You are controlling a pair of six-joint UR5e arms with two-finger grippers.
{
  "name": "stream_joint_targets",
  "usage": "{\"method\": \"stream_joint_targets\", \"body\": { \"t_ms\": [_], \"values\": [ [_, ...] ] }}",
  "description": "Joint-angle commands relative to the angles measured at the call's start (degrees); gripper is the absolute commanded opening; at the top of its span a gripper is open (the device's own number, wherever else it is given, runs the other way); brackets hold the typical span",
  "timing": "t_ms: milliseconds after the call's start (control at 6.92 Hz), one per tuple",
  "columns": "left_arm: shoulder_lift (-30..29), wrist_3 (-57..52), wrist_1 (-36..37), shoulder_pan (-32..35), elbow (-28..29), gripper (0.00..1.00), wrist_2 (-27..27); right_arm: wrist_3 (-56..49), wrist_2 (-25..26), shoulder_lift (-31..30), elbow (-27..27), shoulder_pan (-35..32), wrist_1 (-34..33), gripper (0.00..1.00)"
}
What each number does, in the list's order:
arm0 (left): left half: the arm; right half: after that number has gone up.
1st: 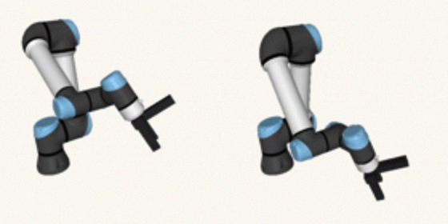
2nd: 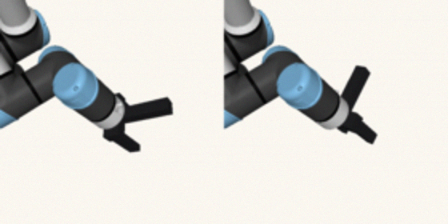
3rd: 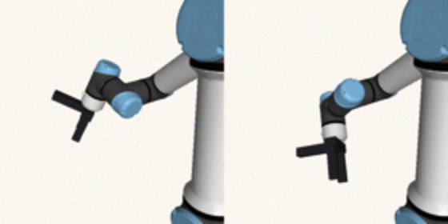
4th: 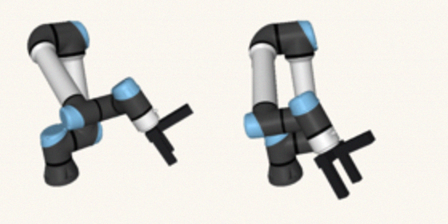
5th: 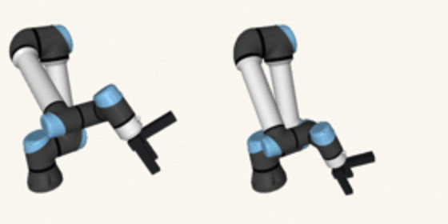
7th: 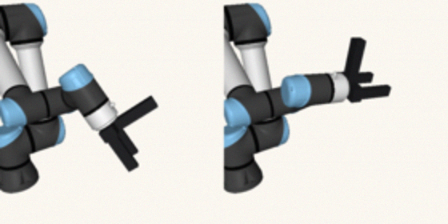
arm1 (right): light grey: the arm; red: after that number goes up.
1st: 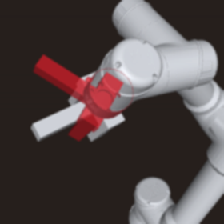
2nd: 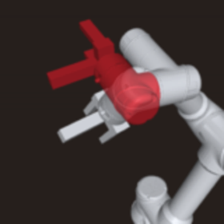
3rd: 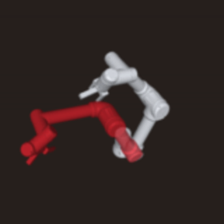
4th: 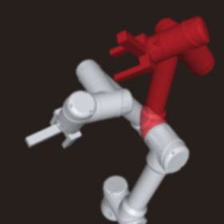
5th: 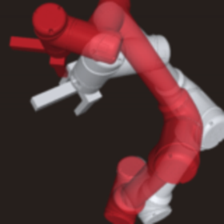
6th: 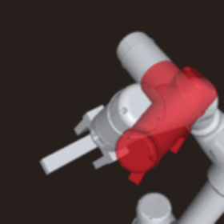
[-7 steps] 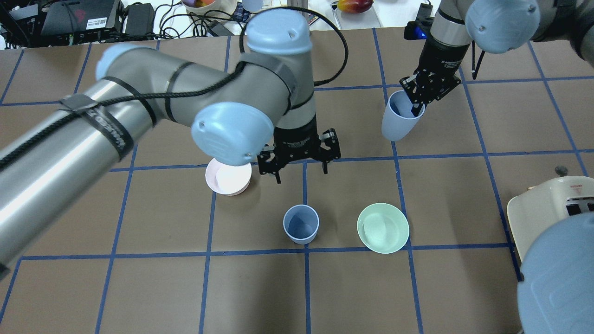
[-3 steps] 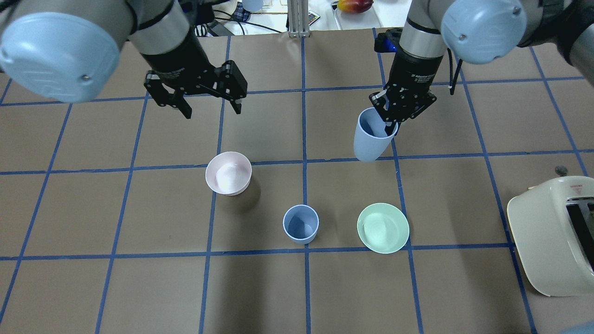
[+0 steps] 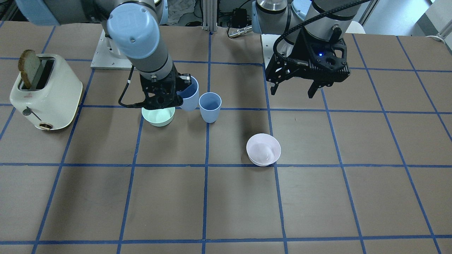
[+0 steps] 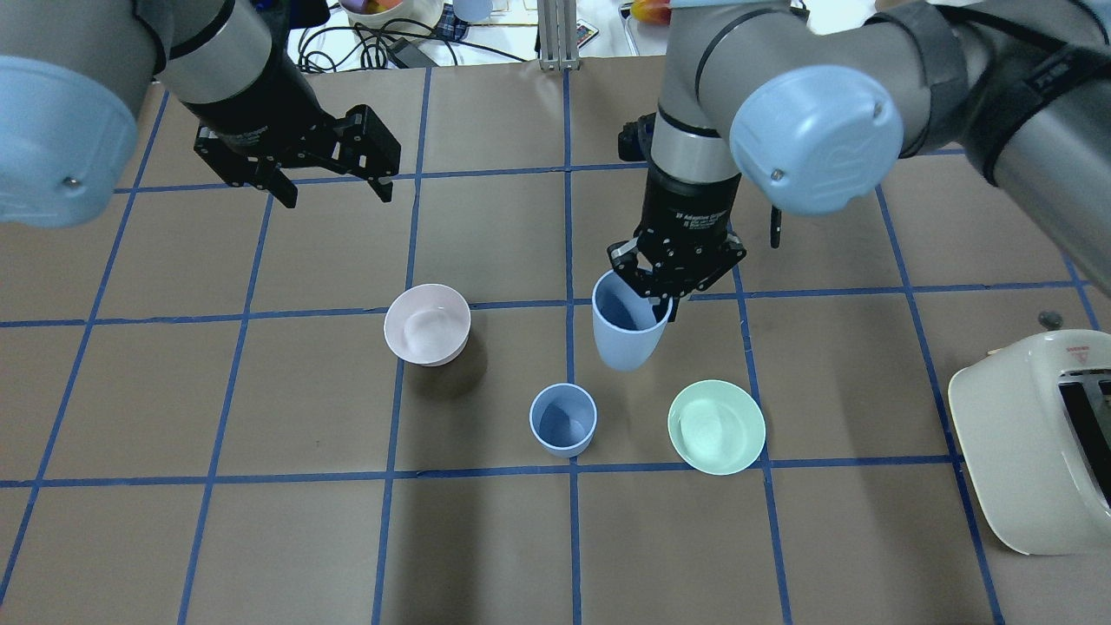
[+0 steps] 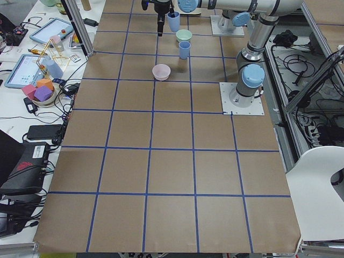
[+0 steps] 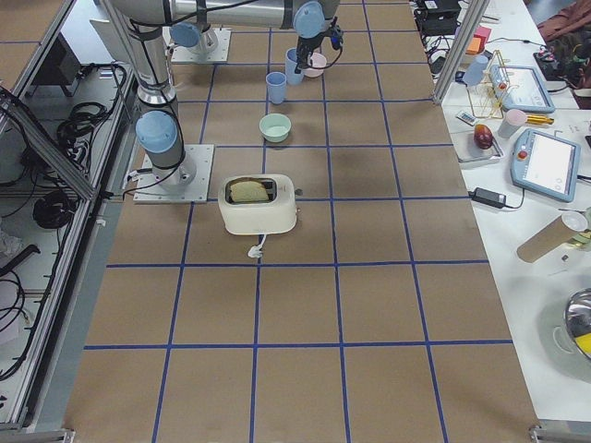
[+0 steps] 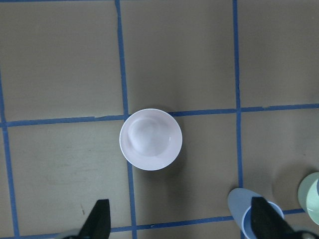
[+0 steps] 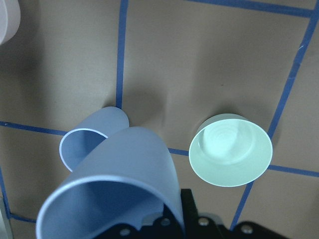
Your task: Stack blue cups with both arms
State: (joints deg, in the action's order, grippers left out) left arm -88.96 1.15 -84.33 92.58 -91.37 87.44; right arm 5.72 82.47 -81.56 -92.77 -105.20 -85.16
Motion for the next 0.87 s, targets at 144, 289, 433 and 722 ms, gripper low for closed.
{"method": "stream_joint_targets", "body": {
  "t_ms": [144, 289, 433, 722],
  "values": [
    [1.25, 0.52, 1.45, -0.21, -2.15, 1.0, 1.42, 9.64, -1.86, -1.24, -9.16, -7.9, -13.23, 0.0],
    [1.25, 0.6, 1.45, -0.21, -2.24, 1.0, 1.42, 10.62, -3.18, -1.24, -10.05, -8.0, -14.41, 0.0],
    [1.25, 0.6, 1.45, -0.21, -2.24, 1.0, 1.42, 10.63, -3.19, -1.23, -10.15, -8.0, -14.77, 0.0],
    [1.25, 0.69, 1.45, -0.21, -2.15, 1.0, 1.42, 10.54, -2.4, -1.06, -10.32, -7.91, -14.77, 0.0]
  ]
}}
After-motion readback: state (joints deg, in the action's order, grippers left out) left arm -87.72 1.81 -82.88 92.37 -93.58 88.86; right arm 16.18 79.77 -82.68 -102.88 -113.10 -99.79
